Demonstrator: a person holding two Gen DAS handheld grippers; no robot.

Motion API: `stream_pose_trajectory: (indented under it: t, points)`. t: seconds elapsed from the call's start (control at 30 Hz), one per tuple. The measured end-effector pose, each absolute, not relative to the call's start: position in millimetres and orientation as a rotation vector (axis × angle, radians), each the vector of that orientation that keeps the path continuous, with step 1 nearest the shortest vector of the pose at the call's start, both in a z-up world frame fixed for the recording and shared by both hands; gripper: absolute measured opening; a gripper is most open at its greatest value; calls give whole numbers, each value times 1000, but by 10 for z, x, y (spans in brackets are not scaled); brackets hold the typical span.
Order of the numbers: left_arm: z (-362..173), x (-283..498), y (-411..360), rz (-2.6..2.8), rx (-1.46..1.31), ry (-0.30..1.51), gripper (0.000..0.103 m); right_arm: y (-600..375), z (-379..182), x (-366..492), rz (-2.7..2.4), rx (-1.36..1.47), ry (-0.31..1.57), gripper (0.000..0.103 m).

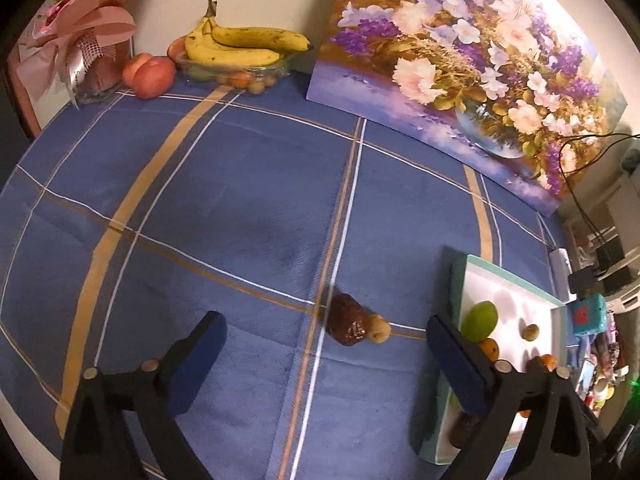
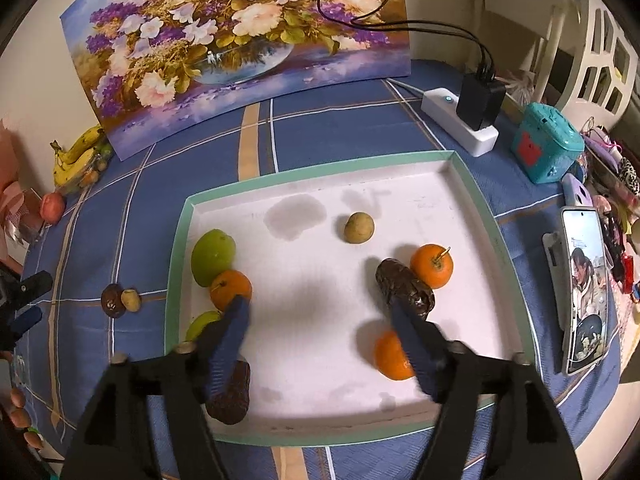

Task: Organize fruits
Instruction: 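Move both open tools from the tray toward the fruits on the cloth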

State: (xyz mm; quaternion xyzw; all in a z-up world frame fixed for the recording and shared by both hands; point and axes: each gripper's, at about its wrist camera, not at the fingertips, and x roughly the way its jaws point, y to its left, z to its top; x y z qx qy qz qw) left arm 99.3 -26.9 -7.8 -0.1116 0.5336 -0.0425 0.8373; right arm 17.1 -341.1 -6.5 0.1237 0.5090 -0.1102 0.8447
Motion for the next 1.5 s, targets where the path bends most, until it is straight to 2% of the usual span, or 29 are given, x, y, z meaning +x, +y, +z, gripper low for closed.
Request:
stream_pose_trajectory:
  t: [0.1,0.2,0.67,0.9,1.5]
  points:
    - [-100,1006,-262,-87,-223,1127,103,-3385,-86,189,-219,261,1075,79]
    - [-116,1026,-265,-89,-223,1126,103,-3343,-112,208,-207,261,1072,91]
    - [-141,1122,-187,-142,-268,1110,103,-3003,40,380,-147,255,960,91]
    - [-146,1164,-8,-116,-326,1111,103,-2801,186,531,-61,338,896,91]
    - [-200,1426,186,-99,-376,1125,103,-2503,174,1007,-48,327,953,91]
